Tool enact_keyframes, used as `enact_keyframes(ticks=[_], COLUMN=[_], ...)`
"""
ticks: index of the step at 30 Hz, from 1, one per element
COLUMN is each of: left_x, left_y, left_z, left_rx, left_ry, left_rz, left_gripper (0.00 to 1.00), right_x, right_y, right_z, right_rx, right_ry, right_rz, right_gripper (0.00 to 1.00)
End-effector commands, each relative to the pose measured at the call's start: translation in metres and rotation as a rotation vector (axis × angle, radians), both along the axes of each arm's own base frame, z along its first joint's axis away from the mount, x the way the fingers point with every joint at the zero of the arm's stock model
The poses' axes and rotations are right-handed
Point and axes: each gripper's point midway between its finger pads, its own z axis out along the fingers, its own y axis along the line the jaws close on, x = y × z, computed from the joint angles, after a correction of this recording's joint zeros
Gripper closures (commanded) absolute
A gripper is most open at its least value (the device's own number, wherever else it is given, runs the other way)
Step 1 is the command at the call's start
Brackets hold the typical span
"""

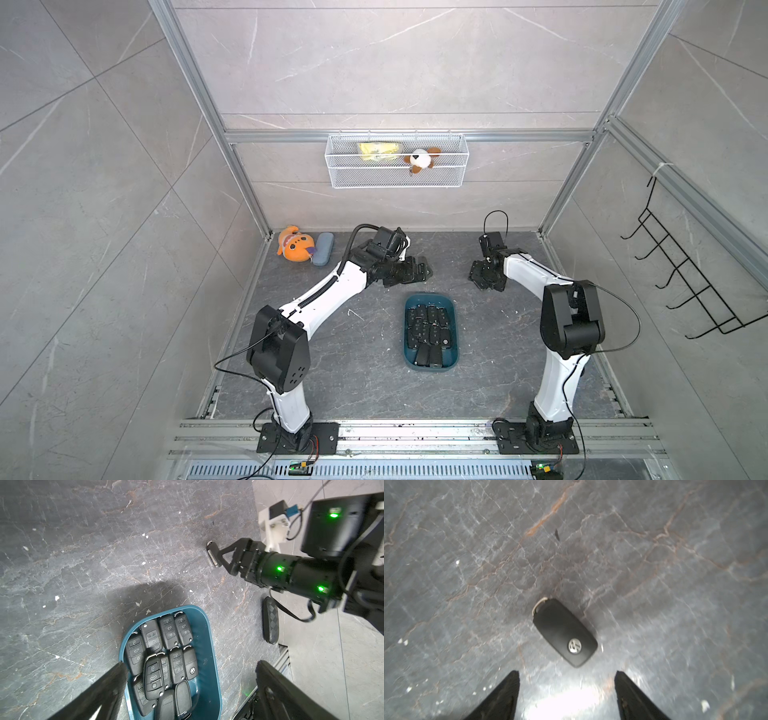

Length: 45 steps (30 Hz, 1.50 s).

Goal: Place the car key into the storage box
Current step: Pick up the car key from the center of the board.

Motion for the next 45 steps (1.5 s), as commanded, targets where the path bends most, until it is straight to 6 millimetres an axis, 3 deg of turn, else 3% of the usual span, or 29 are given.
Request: enact_keyframes(ticks=[1,9,12,17,27,37,45], left_x=[0.009,0.014,0.015,0.016,0.014,0.009,0.002], left_y=[-0.002,0.001,0.003,0.004,0.008,0.012,0.016], left_z=[0.006,0.003,0.002,0.003,0.002,0.001,0.001], left_rx=[0.016,0.027,0.029,0.030,0.035,0.034,0.026], left_ry=[-0.040,-0.040,-0.037,-0.035,-0.033,-0.027,-0.021], left_rz=[-0.017,-0.007,-0.004,0.000,0.010,0.005,-0.003], left_gripper=[0.00,0.00,0.00,0.00,0.00,0.00,0.00], right_x=[0.005,0.015,0.019,0.026,0.024,0.010,-0.020], right_y=[0.000,-0.006,-0.008,-0.007,-0.006,-0.002,0.017], right_z=[-0.015,-0.039,-0.045,-0.047,-0.043,-0.012,0.028], right_rx=[-0.001,-0.014,-0.018,0.000,0.008,0.039,0.060], right_ry=[0.049,0.106,0.118,0.120,0.129,0.085,0.033], right_rz=[0.018,0.014,0.015,0.015,0.017,0.013,0.044], right_gripper=[0.29,0.31,0.38,0.39,0.67,0.70,0.69])
